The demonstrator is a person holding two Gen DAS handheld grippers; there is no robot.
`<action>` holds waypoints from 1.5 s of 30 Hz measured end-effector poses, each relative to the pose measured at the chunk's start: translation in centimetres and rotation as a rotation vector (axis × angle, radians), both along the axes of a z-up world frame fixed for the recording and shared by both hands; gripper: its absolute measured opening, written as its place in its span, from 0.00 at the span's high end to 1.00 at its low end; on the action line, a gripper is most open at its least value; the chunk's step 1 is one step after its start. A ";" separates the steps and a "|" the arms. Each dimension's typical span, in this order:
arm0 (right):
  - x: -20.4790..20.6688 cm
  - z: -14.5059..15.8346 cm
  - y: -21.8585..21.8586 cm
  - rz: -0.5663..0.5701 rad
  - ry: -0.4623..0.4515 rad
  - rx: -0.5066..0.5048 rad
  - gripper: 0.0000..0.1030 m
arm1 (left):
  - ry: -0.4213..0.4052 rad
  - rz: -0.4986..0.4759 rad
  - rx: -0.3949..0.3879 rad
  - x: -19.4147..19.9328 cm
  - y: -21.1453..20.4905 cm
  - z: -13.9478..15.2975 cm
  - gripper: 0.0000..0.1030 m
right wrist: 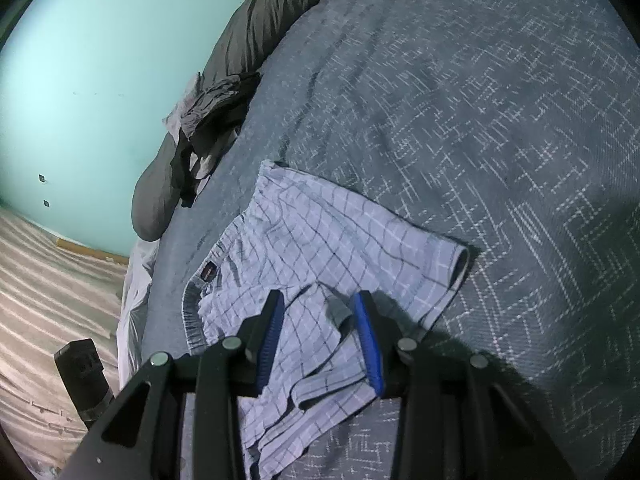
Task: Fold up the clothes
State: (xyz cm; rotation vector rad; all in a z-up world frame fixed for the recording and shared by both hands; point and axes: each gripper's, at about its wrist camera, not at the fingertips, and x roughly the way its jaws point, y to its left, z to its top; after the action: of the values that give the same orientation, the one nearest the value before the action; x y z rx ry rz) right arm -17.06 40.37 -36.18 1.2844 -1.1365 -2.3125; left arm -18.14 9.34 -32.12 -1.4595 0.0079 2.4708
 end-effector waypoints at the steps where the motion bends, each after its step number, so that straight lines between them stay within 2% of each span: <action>1: 0.0 0.0 0.0 0.000 -0.001 0.001 0.64 | -0.001 0.012 0.004 0.0 -0.2 0.0 0.53; 12: 0.0 -0.1 0.2 0.002 0.000 0.004 0.64 | -0.026 0.045 0.047 -0.9 -0.9 -0.6 0.53; 13: 0.1 0.0 0.2 0.001 0.000 0.003 0.64 | -0.028 0.045 0.049 -0.9 -0.9 -0.8 0.55; 15: 0.1 -0.1 0.3 -0.003 0.000 0.001 0.64 | -0.033 0.038 0.049 -1.2 -0.8 -1.1 0.72; 16: 0.1 -0.1 0.4 -0.005 0.000 -0.001 0.64 | -0.032 0.037 0.045 -1.2 -0.7 -1.1 0.75; 21: 0.0 -0.1 0.6 -0.008 0.003 -0.003 0.64 | -0.026 0.028 0.048 -1.5 -0.8 -1.0 0.81; 27: -0.3 0.1 -0.3 0.021 0.018 0.061 0.65 | -0.021 0.017 0.049 -1.6 -0.8 -0.7 0.85; 29: -0.3 0.1 -0.7 0.039 0.025 0.089 0.68 | -0.019 0.016 0.050 -1.6 -0.9 -0.6 0.85; 34: -0.4 -0.1 -1.5 0.067 0.008 0.145 0.88 | -0.013 0.012 0.047 -1.8 -1.0 -0.3 0.85; 37: -0.4 -0.3 -1.3 0.067 0.009 0.143 0.94 | -0.012 0.013 0.047 -1.9 -1.0 -0.3 0.85; 45: 0.2 0.9 -1.3 0.072 0.042 0.145 0.98 | -0.001 0.020 0.036 -2.6 -0.8 0.6 0.88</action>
State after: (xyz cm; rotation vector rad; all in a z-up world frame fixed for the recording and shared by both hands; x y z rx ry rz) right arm -16.88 39.08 -35.24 1.2965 -0.9083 -2.3937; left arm -20.76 8.57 -31.50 -1.4524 -0.0516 2.4730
